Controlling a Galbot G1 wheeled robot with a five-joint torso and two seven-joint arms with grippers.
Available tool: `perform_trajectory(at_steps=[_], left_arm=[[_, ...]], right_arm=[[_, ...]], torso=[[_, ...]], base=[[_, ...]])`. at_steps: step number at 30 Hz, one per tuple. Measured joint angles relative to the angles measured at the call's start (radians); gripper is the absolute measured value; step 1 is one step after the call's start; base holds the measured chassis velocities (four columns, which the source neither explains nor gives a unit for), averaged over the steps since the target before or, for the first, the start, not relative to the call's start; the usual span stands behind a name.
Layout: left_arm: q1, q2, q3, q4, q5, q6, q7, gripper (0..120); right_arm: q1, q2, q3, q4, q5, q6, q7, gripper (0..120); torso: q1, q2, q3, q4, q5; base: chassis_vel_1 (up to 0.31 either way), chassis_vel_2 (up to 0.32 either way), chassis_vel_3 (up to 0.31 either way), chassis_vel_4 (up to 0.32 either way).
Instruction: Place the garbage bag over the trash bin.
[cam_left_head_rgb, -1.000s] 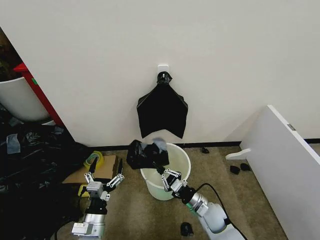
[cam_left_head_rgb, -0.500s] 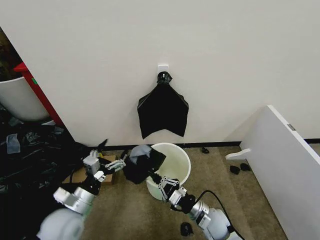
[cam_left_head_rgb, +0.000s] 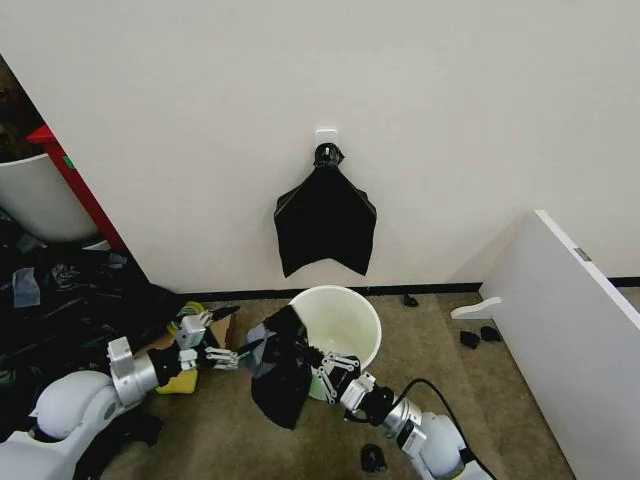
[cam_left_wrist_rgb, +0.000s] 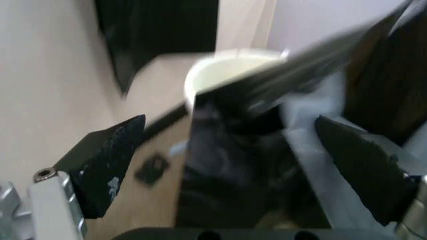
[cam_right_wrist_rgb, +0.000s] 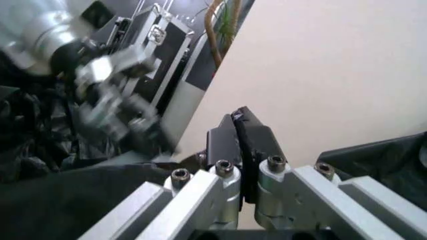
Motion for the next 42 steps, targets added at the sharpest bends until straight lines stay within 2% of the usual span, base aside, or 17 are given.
perform_trajectory(at_steps=[3, 4, 11, 13, 16, 18, 25, 29, 34, 38, 42], left_arm=[[0.002, -0.020, -0.008, 0.067, 0.005, -0.026, 0.054, 100], [0.000, -0.031, -0.017, 0.093, 0.008, -0.056, 0.099, 100], [-0.016, -0.044, -0.035, 0.096, 0.039, -0.138, 0.145, 100], [-0.030, -0.051, -0.051, 0.065, 0.069, -0.185, 0.185, 100], [-0.037, -0.057, -0.055, 0.014, 0.064, -0.181, 0.192, 100], [-0.041, -0.057, -0.047, -0.050, 0.079, -0.172, 0.204, 100], [-0.054, -0.042, 0.007, -0.143, 0.150, -0.168, 0.211, 100], [-0.086, -0.025, 0.019, -0.148, 0.199, -0.166, 0.214, 100], [-0.150, 0.020, 0.029, -0.131, 0.277, -0.182, 0.279, 86], [-0.188, 0.052, 0.040, -0.127, 0.318, -0.190, 0.320, 88], [-0.205, 0.078, 0.051, -0.138, 0.342, -0.192, 0.332, 98]], right_arm=[[0.005, 0.001, 0.000, -0.002, 0.001, 0.000, 0.000, 0], [0.005, 0.002, -0.004, -0.006, 0.001, 0.000, -0.001, 0], [0.004, 0.002, -0.018, -0.012, 0.001, -0.001, -0.005, 0], [0.005, 0.000, -0.023, -0.010, 0.001, -0.001, -0.007, 0], [0.003, -0.004, -0.025, -0.004, 0.001, -0.001, -0.010, 0], [-0.004, -0.010, -0.030, 0.003, 0.001, -0.001, -0.015, 0], [-0.020, -0.015, -0.040, 0.025, 0.000, -0.002, -0.023, 0], [-0.026, -0.016, -0.045, 0.034, -0.001, -0.002, -0.030, 0], [-0.032, -0.017, -0.056, 0.038, -0.002, -0.002, -0.041, 0], [-0.027, -0.014, -0.067, 0.038, -0.003, -0.002, -0.043, 0], [-0.016, 0.001, -0.080, 0.028, -0.008, -0.002, -0.044, 0]], torso=[[0.000, 0.000, 0.000, 0.0002, -0.0001], [0.000, 0.000, 0.000, 0.0001, -0.0001], [0.000, 0.000, 0.000, 0.0000, 0.0000], [0.000, 0.000, 0.000, -0.0001, 0.0003], [0.000, 0.000, 0.000, -0.0002, 0.0003], [0.000, 0.000, 0.000, -0.0002, 0.0007], [0.000, 0.000, 0.000, -0.0001, 0.0004], [0.000, 0.000, 0.000, -0.0002, 0.0004], [0.000, 0.000, 0.000, -0.0002, 0.0003], [0.000, 0.000, 0.000, -0.0003, 0.0003], [0.000, 0.000, 0.000, 0.0000, 0.0002]], base=[[0.000, 0.000, 0.000, 0.000], [0.000, 0.000, 0.000, 0.000], [0.000, 0.000, 0.000, 0.000], [0.000, 0.000, 0.000, 0.000], [0.000, 0.000, 0.000, 0.000], [0.000, 0.000, 0.000, 0.000], [0.000, 0.000, 0.000, 0.000], [0.000, 0.000, 0.000, 0.000], [0.000, 0.000, 0.000, 0.000], [0.000, 0.000, 0.000, 0.000], [0.000, 0.000, 0.000, 0.000]])
